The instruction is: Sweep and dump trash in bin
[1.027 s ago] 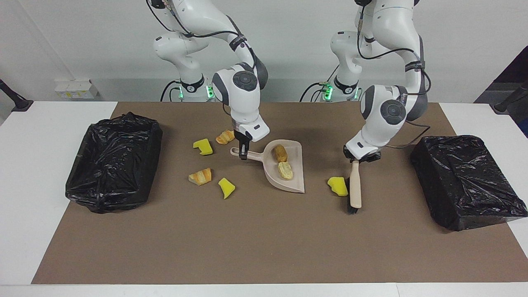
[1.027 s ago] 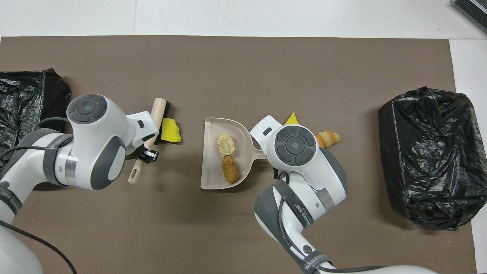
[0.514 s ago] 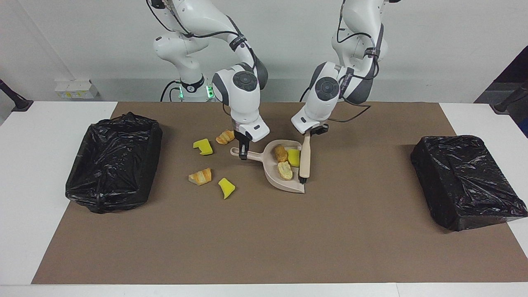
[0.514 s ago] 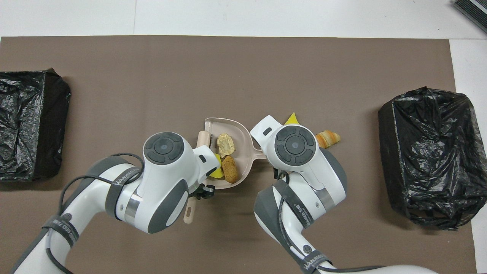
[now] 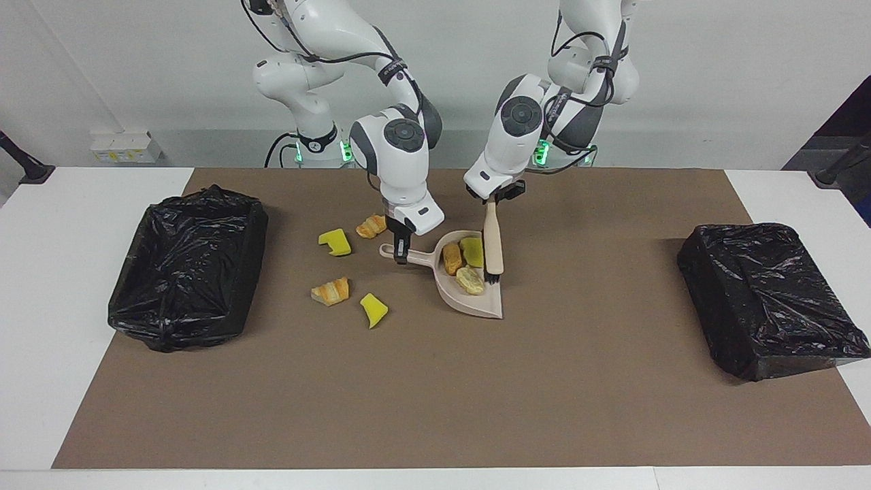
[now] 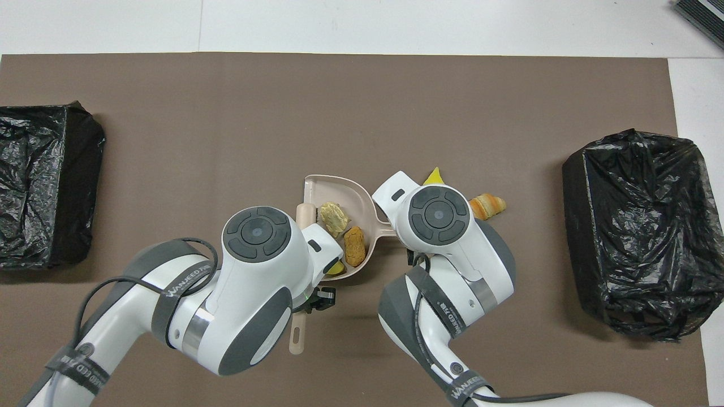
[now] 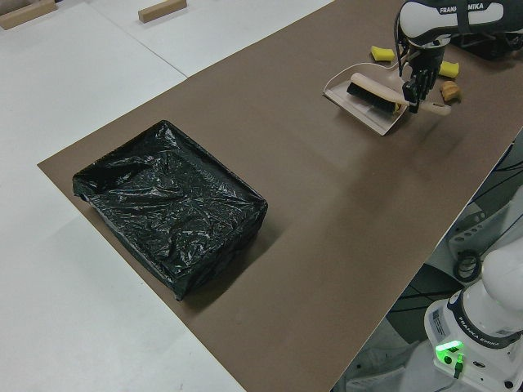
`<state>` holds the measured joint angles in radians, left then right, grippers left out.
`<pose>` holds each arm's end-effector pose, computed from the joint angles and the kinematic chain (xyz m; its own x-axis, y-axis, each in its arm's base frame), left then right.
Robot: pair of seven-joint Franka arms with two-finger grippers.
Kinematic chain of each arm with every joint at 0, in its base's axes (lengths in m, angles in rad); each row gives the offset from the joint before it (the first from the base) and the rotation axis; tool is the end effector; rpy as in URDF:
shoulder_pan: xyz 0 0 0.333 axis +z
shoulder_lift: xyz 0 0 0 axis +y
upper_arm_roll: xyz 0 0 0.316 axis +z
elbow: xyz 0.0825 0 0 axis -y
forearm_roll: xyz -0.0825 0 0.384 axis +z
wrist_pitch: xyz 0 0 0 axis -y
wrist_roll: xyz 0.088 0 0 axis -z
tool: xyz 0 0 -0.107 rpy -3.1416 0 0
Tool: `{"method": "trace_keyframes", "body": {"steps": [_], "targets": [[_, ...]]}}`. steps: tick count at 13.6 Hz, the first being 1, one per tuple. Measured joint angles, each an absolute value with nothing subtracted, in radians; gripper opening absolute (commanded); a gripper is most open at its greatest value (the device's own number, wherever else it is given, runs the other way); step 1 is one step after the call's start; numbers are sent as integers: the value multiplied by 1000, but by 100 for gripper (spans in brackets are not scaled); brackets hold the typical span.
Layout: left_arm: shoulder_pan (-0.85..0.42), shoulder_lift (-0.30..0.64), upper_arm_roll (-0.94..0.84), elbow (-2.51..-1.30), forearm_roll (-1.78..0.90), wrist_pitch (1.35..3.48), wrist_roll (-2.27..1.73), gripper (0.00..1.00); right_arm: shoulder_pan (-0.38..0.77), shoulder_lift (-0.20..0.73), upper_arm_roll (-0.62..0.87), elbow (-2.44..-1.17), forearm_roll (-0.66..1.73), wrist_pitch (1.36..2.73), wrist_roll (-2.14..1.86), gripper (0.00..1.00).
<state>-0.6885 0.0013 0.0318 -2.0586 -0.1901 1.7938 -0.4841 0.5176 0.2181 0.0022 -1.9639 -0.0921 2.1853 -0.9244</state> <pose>0.4006 -0.3290 0.4163 0.9439 -0.1038 -0.3135 -0.1016 -0.9945 0.0236 0.5217 0.2947 0.3643 0.0748 0.9955 -0.0589 0.9963 -0.0721 0.0461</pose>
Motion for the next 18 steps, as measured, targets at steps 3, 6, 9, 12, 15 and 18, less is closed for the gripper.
{"method": "trace_keyframes", "body": {"steps": [3, 6, 9, 12, 15, 18], "targets": [[-689, -36, 31, -2061, -190, 1733, -519, 0, 517, 218, 2, -1964, -92, 2190, -929, 0], [-689, -71, 21, -2076, -190, 1683, -554, 0, 502, 218, 1, -1962, -92, 2203, -935, 0], [-690, -144, -51, -2168, -190, 1690, -611, 0, 461, 207, -1, -1950, -92, 2206, -999, 0], [-691, -248, -153, -2308, -190, 1790, -719, 0, 394, 169, -4, -1937, -81, 2189, -1101, 0], [-736, -317, -222, -2416, -194, 1861, -818, 0, 298, 141, -7, -1883, -2, 2085, -1273, 0], [-849, -318, -228, -2497, -234, 1988, -901, 0, 165, 136, -9, -1787, 55, 1938, -1450, 0]]}}
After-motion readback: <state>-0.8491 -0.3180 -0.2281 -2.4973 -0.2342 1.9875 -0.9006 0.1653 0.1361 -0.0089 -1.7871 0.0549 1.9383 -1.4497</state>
